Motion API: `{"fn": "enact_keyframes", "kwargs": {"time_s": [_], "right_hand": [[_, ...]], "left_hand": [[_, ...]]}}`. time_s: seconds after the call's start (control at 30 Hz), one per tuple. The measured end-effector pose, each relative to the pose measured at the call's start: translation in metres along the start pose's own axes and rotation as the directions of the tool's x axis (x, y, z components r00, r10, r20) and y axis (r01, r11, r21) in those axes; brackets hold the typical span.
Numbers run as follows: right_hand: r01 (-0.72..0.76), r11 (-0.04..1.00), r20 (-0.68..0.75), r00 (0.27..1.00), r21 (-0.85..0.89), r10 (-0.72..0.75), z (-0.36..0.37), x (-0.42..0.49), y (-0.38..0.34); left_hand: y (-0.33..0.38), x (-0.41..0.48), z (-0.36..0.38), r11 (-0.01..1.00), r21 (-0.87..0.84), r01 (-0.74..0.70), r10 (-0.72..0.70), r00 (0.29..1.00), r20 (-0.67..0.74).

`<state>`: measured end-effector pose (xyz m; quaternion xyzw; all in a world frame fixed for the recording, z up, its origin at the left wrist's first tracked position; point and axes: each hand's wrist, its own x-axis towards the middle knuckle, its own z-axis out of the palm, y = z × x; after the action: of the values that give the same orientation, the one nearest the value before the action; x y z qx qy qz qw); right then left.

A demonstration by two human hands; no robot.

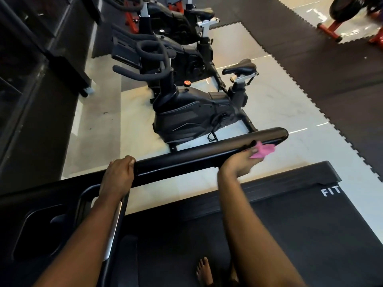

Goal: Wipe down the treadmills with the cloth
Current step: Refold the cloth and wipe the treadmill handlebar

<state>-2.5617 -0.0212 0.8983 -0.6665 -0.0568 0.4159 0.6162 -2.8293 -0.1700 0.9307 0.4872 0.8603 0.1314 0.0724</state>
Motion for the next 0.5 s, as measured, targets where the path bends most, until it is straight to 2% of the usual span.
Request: {"fn": "enact_keyframes", "kwargs": {"time_s": [0.1,0.13,0.27,0.33,0.4,0.5], "right_hand": [[-0.071,0.994,0.123,0.989,-0.084,0.081,-0.008,-0.042,0.023],[-0.071,0.994,0.123,0.989,-0.088,0.081,-0.010,-0.039,0.022],[-0.058,0.996,-0.039,0.998,-0.072,0.055,0.000,0.036,-0.011],[0.017,0.997,-0.098,0.995,-0.081,-0.025,-0.001,0.055,-0.021],[0.056,0.995,-0.086,0.994,-0.077,-0.063,0.002,0.046,-0.011],[0.016,0.989,-0.004,1.000,-0.146,-0.017,0.009,-0.031,0.029]], "left_hand": [[-0.001,-0.001,0.001,1.000,-0.011,-0.014,0.014,1.000,-0.008],[0.000,-0.002,0.001,0.999,-0.007,-0.034,0.034,0.999,-0.016],[-0.002,-0.004,0.002,0.999,-0.011,-0.050,0.050,0.997,-0.050],[-0.002,-0.001,0.002,0.997,-0.015,-0.074,0.073,0.996,-0.052],[0.001,0.001,0.004,0.997,-0.020,-0.076,0.075,0.996,-0.038],[-0.001,0.000,0.004,0.997,-0.030,-0.067,0.066,0.997,-0.048]]}}
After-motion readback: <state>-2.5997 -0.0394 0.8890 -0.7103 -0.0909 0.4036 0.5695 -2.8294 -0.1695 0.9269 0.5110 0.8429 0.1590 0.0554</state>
